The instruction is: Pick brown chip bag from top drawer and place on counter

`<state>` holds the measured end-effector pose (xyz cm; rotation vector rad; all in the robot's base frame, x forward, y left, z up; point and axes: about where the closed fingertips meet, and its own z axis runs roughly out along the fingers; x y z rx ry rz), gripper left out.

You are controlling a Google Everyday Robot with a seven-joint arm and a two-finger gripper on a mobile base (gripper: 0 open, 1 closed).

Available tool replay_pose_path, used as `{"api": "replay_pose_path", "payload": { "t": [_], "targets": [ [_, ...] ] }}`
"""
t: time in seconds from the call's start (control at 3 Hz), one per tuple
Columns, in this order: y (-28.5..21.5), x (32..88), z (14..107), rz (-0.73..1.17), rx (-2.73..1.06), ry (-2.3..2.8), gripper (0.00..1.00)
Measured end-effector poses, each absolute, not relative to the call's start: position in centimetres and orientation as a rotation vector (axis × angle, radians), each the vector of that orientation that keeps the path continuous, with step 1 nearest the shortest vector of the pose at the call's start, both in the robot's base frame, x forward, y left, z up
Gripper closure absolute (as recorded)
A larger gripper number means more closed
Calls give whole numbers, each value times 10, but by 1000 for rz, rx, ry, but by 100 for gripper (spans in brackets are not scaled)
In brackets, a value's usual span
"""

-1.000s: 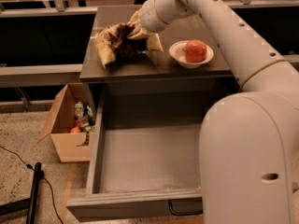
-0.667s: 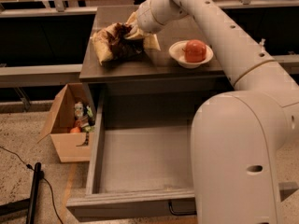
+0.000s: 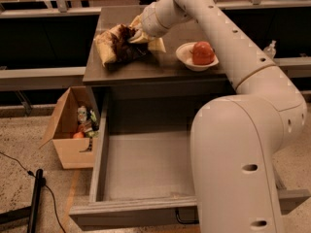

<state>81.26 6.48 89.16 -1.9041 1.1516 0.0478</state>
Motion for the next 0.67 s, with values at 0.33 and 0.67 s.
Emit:
{"api": "replay_pose_path", "payload": {
  "t": [0.33,0.67],
  "targets": [
    [65,818,895,18,-1866,1179,43],
    [44,823,913,-58,-1766,1270,20]
  ]
}}
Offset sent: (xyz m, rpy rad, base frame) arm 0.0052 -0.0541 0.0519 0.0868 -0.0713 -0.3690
